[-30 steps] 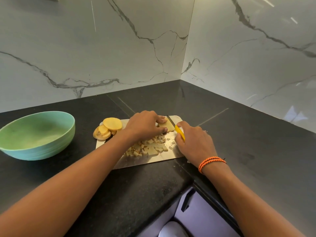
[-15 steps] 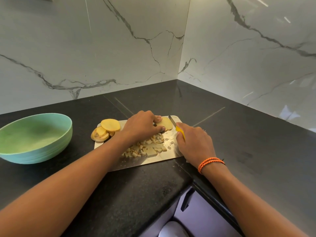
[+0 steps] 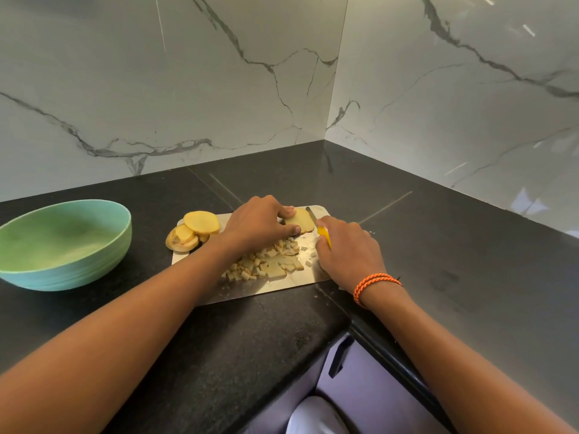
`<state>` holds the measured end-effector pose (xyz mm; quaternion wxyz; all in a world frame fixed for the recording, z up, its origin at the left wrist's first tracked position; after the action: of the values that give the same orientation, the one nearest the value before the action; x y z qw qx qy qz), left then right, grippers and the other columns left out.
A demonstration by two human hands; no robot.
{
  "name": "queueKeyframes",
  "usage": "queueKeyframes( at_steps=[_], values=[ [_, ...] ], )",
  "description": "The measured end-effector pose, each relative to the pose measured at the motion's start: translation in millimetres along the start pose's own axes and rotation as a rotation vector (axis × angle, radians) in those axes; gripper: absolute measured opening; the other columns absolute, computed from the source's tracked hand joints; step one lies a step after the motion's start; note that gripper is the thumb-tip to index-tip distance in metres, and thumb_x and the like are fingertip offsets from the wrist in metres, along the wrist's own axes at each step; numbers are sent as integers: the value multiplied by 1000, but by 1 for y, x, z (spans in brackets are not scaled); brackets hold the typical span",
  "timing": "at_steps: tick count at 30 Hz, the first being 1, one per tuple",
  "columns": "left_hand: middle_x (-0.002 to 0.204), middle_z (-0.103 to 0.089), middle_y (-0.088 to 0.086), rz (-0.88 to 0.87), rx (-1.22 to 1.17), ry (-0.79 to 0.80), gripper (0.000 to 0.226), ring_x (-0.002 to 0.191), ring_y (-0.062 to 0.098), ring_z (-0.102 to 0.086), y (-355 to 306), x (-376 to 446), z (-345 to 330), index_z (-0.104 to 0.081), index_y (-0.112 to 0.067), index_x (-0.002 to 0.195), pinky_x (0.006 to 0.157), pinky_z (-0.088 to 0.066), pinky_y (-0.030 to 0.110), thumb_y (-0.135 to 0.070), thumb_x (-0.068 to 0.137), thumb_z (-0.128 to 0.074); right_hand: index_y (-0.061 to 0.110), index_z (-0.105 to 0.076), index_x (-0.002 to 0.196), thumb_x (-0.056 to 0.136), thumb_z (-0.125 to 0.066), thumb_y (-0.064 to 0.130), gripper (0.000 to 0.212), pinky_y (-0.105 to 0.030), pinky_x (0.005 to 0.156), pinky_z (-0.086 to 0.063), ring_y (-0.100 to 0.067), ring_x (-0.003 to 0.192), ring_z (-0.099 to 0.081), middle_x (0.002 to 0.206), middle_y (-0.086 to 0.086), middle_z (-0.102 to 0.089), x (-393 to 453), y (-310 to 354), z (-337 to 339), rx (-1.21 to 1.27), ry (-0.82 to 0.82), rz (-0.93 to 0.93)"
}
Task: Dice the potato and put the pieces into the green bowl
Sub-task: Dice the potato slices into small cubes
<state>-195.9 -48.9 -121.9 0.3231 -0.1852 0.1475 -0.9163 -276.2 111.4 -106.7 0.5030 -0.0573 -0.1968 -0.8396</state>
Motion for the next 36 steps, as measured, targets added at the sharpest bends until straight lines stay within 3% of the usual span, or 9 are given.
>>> queueKeyframes(
  at_steps=[5,12,18,21,23,27,36],
  values=[
    [139,-67,-13,9,41,-11,57,92,7,-67,-3,-2,2,-68,-32,139,77,-57,27,-63,91,-71,24,-53,139,103,-45,26,38,-44,84,-50,-34,101,-61,114,-12,-64,1,1,0,-4,59,4],
    [139,-67,-13,-3,79,-22,55,102,10,-69,-4,-4,6,-67,-34,139,78,-57,28,-62,92,-70,30,-51,142,102,-48,33,41,-46,86,-55,-29,98,-62,113,-9,-65,-24,-6,4,36,67,-2],
    [141,-66,-10,-16,60,-21,54,107,13,-70,-5,-6,6,-66,-29,141,84,-57,30,-57,94,-70,31,-54,142,102,-51,34,40,-32,66,-54,-13,70,-59,88,1,-66,-56,-14,15,100,25,18],
    [140,-68,-10,-16,41,-38,53,108,13,-69,-5,-7,8,-68,-27,139,80,-52,26,-55,94,-72,32,-55,143,103,-50,33,40,-31,64,-53,-11,66,-56,84,2,-66,-52,-14,21,155,-14,14],
    [139,-68,-10,-18,42,-50,53,109,13,-69,-5,-7,9,-68,-27,139,81,-52,26,-56,94,-71,32,-54,143,103,-48,32,41,-36,70,-55,-16,69,-60,82,1,-67,-44,-10,25,156,-71,14],
    [139,-68,-14,-19,49,-75,54,110,11,-68,-4,-9,10,-69,-31,138,79,-49,25,-60,93,-70,31,-51,146,103,-45,29,44,-38,74,-48,-29,88,-62,102,-10,-70,-19,-1,20,106,-82,-1],
    [138,-67,-17,-22,71,-65,52,104,9,-67,-3,-7,8,-69,-34,137,66,-41,22,-63,94,-67,28,-53,143,104,-44,31,40,-38,72,-45,-30,95,-63,107,-12,-68,3,2,0,16,-24,6]
  ],
)
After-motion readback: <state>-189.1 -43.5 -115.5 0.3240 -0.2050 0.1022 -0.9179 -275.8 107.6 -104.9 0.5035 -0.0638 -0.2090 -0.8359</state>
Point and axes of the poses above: each hand's wrist, its own x-axis towards the middle knuckle, its own z-axis out of the back of the hand, y = z × x, the point moved 8 cm from there along x, towards the middle knuckle
